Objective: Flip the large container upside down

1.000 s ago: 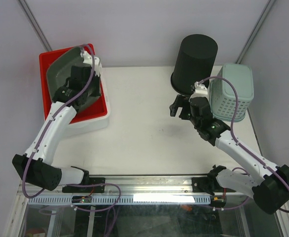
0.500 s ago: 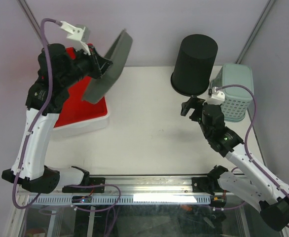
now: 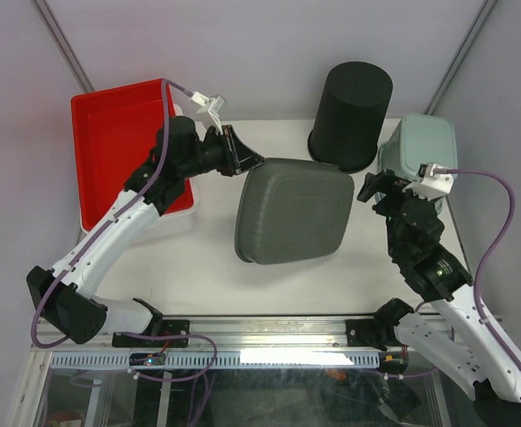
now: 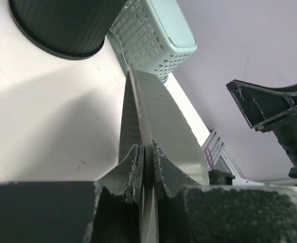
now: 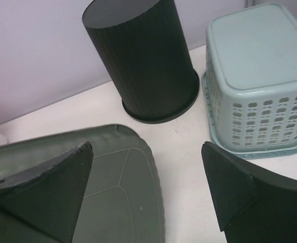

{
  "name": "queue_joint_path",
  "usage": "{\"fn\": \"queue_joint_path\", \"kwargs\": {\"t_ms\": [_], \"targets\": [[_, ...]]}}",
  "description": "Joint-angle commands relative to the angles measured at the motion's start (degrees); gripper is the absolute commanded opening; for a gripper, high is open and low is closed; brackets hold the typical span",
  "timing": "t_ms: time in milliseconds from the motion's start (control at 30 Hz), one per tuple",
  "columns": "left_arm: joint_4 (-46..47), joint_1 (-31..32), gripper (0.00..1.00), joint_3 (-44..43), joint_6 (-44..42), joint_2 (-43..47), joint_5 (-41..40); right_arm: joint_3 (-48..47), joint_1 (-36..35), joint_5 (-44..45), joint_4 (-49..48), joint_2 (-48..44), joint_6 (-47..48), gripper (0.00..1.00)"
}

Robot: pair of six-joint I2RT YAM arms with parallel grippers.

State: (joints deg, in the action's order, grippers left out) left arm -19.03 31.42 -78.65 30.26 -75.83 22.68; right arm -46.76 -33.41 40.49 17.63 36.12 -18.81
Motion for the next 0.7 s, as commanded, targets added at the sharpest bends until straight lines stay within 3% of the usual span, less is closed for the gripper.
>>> {"fn": "queue_joint_path", "kwargs": {"t_ms": [0, 300, 500, 667], "targets": [[11.6, -0.2, 0.0, 2.3, 8.7, 3.1, 1.2, -2.9, -0.3, 5.5, -1.2, -0.3, 4.2, 0.92], [15.2, -8.0, 0.0, 10.7, 17.6, -2.9, 8.9, -2.6, -0.3, 5.0, -0.7, 0.1, 3.6, 0.92], [15.8, -8.7, 0.0, 11.7, 12.4, -16.7, 19.2, -5.4, -0.3, 0.6, 4.0, 3.5, 4.3, 0.93], [16.3, -5.8, 0.0, 11.0, 10.2, -23.9, 20.5, -5.0, -0.3, 0.5, 3.8, 2.6, 4.4, 0.93]]}}
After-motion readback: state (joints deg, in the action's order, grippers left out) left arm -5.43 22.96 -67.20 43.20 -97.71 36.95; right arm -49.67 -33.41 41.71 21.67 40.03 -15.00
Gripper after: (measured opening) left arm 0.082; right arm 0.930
